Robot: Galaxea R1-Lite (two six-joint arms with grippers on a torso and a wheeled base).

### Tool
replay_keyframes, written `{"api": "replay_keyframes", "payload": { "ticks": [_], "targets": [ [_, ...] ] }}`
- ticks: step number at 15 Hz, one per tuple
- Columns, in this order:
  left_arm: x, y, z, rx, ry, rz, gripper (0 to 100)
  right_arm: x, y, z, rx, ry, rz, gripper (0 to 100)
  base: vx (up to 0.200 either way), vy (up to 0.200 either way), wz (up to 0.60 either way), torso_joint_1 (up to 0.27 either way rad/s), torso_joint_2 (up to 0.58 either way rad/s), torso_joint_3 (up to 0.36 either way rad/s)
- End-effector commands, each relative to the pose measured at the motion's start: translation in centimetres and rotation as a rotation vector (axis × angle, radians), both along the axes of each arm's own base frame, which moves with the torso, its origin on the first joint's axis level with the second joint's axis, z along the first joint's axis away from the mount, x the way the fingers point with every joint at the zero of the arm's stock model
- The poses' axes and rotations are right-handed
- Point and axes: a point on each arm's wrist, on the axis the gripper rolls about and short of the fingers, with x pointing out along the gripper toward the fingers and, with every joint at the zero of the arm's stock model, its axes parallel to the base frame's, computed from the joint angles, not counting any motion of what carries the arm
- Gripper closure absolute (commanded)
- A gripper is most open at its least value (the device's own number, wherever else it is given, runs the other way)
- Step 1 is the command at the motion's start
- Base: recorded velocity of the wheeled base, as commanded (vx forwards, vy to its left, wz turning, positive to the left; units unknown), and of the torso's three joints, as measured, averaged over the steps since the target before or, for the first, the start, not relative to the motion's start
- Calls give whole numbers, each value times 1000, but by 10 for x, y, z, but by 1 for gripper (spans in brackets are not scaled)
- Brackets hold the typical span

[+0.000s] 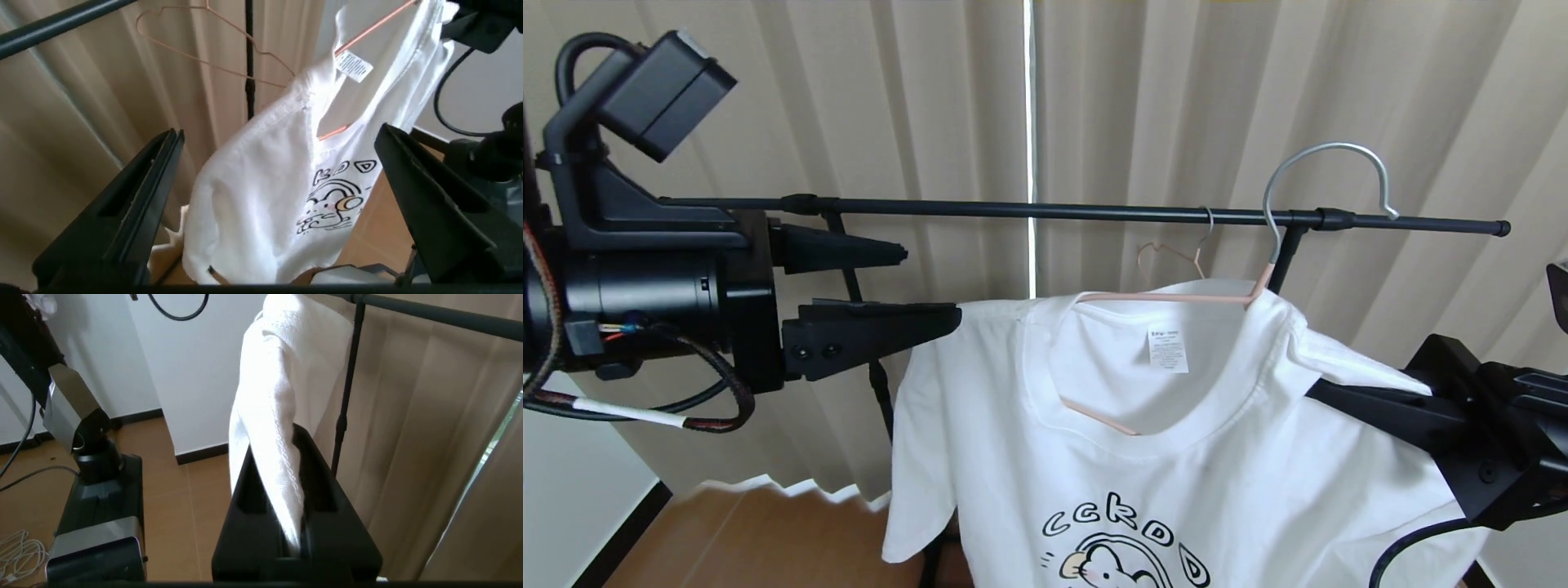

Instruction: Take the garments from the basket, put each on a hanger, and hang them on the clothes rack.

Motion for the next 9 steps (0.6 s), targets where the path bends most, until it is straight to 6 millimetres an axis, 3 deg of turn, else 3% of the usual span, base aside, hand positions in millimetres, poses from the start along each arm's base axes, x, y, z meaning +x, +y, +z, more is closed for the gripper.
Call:
{"api": "replay_keyframes", "payload": {
  "ticks": [1,5,9],
  "targets": [
    [19,-11,7,44,27,-89,0,-1,0,-2,-3,8,7,100,0,0,0,0,0,0],
    [32,-22,5,165,1,-227,0,-2,0,-4,-7,17,22,100,0,0,0,0,0,0],
    [56,-36,-3,154,-40,-358,0,-3,0,-5,-10,21,40,100,0,0,0,0,0,0]
  ]
}}
